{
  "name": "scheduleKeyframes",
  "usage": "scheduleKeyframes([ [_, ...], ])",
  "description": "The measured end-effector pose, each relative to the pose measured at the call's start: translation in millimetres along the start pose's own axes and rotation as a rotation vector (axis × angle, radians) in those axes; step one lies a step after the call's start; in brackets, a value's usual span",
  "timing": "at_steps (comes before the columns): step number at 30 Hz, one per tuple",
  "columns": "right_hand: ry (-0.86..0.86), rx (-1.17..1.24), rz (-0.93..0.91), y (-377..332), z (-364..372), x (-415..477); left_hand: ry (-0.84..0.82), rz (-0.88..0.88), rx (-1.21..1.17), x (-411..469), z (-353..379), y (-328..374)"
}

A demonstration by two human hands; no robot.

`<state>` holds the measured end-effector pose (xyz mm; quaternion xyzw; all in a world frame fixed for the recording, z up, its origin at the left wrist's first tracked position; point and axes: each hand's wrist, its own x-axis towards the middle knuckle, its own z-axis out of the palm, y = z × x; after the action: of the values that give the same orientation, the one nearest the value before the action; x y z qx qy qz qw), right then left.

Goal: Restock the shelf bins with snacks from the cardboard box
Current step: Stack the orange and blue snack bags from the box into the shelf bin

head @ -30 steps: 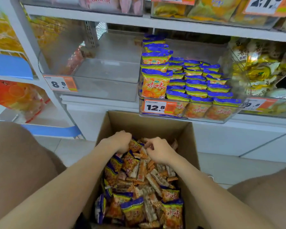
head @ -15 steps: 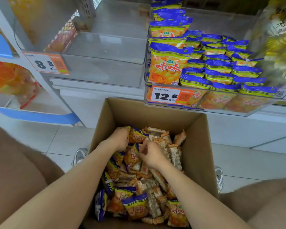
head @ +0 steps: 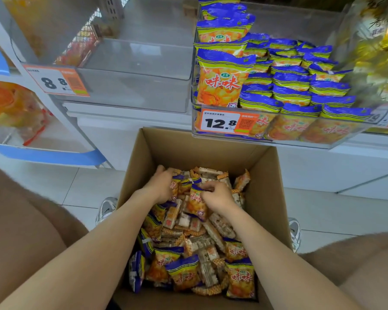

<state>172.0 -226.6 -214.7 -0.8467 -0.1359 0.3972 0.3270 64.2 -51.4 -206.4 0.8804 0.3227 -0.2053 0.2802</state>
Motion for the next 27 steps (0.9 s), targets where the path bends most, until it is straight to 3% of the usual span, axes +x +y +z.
scheduleKeyframes([
  [6, 0.059, 0.038, -0.028, -3, -14, -5, -0.022, 0.037, 0.168, -4, -4, 6],
  [11, 0.13, 0.051, -0.073, -12, -25, -16, -0.002, 0.082, 0.151, -23, -27, 31],
  [13, 0.198, 0.09, -0.122, -20, -38, -27, 0.0, 0.123, 0.073, -38, -44, 43],
  [15, 0.287, 0.098, -0.2, -26, -51, -42, -0.046, 0.149, -0.152, -52, -58, 50],
  [19, 0.358, 0.121, -0.306, -44, -68, -74, -0.273, 0.169, -0.623, -88, -83, 69],
  [23, 0.287, -0.056, -0.401, -66, -85, -110, -0.316, 0.26, -0.55, -121, -108, 88],
  [27, 0.45, 0.119, -0.488, -80, -103, -138, -0.097, 0.265, -0.584, -142, -128, 97],
])
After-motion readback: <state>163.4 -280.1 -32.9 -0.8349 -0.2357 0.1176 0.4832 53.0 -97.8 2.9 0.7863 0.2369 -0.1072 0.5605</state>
